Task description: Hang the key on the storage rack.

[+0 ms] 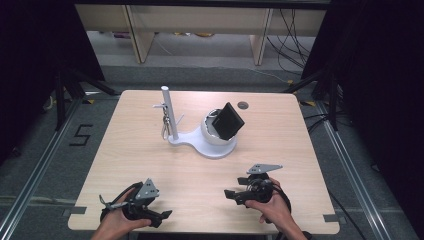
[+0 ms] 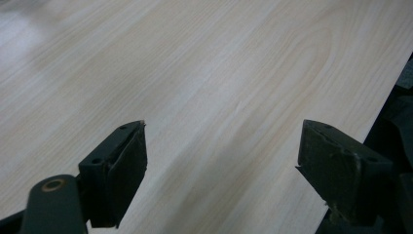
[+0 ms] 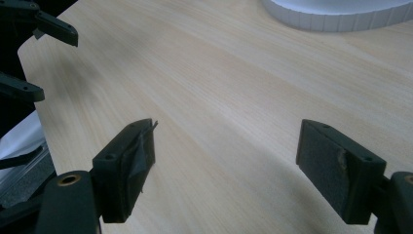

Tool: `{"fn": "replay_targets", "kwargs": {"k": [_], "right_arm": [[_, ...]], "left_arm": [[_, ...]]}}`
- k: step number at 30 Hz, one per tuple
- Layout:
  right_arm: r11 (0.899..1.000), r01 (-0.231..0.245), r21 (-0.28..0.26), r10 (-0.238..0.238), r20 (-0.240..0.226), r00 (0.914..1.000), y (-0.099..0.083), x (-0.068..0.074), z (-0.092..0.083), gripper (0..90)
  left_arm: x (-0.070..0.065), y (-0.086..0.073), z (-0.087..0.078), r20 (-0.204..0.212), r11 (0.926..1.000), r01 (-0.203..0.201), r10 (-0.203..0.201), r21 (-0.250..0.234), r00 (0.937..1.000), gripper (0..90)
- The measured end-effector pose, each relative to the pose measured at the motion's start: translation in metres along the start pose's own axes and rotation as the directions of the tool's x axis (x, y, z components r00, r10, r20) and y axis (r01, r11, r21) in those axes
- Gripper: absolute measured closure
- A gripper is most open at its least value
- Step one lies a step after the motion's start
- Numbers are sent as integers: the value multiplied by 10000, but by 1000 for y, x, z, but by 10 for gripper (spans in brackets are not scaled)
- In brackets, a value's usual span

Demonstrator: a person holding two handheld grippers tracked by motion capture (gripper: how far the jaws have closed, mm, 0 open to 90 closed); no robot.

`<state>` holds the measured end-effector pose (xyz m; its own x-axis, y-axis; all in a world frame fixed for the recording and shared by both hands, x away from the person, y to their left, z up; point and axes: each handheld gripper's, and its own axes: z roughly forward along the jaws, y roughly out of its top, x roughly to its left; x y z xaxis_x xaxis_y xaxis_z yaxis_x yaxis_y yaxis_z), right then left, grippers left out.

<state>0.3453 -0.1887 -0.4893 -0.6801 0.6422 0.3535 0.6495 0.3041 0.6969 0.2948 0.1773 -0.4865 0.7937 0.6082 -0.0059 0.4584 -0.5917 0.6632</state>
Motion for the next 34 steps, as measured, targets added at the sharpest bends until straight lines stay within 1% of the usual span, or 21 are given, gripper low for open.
{"fn": "replay_targets", "kwargs": {"k": [3,5,6,7,8,10,11,12,15,16,17,18,19,20,21,25,26,28,32,33,34], "right_arm": [[9997,-154,179,154,-40,9999,0,2,0,232],[9999,89,86,-89,-71,9999,0,1,0,232],[9997,-53,228,54,-60,10000,0,3,0,232],[9998,78,200,-76,-104,9999,0,3,1,233],[9998,84,172,-82,-133,9999,0,3,1,233],[9996,233,179,-232,-51,9997,0,3,0,234],[9997,128,214,-125,-133,9998,0,4,1,234],[9993,308,197,-308,30,9995,0,3,0,234],[9994,140,312,-141,25,9999,0,5,0,233],[9996,8,270,-4,-128,9999,0,6,1,234],[9994,195,270,-193,-69,9998,0,5,1,234],[9995,154,278,-156,62,9999,0,6,1,234],[9993,96,348,-96,0,10000,0,6,1,234],[9993,244,292,-243,-40,9997,0,5,2,234],[9993,242,286,-242,-24,9997,0,5,2,234],[9992,270,289,-269,-36,9996,0,5,2,234],[9990,345,280,-345,-21,9994,0,5,2,234],[9993,258,264,-254,-149,9996,0,5,2,234],[9994,238,252,-234,-138,9996,0,5,2,234],[9994,212,262,-208,-144,9997,0,5,2,234],[9994,211,268,-207,-140,9997,0,5,2,234]], "left_arm": [[-2,-5,-1,-214,9999,13,-15,-107,9998,180],[-5,-8,-1,-258,9998,96,-101,-177,9996,180],[-5,-9,-1,-358,9998,-111,104,-189,9993,180],[-7,-11,-1,-362,9997,11,-20,-261,9993,180],[-7,-12,-2,-375,9996,-136,128,-227,9992,180],[-9,-14,-3,-280,9995,-127,119,-289,9995,180],[-9,-15,-4,-371,9995,32,-44,-329,9993,180],[-9,-15,-4,-375,9994,-69,56,-331,9993,180],[-9,-17,-4,-381,9996,95,-105,-271,9992,179],[-9,-18,-4,-418,9997,7,-17,-244,9991,178],[-8,-18,-3,-424,9998,-45,36,-206,9991,178],[-9,-18,-3,-428,9998,11,-20,-194,9991,178],[-9,-19,-2,-389,9998,-3,-5,-200,9992,178],[-8,-19,-2,-416,9999,-14,7,-166,9991,178],[-9,-20,-2,-347,9997,155,-162,-192,9993,178],[-9,-20,-1,-314,9996,203,-209,-186,9993,178],[-8,-20,-1,-394,9999,39,-45,-159,9992,178],[-8,-20,-1,-390,9999,18,-23,-115,9992,178],[-7,-22,1,-353,10000,58,-60,-76,9994,178],[-6,-22,1,-309,9998,175,-177,-72,9994,178],[-5,-23,2,-405,9999,100,-104,-114,9991,178]]}}
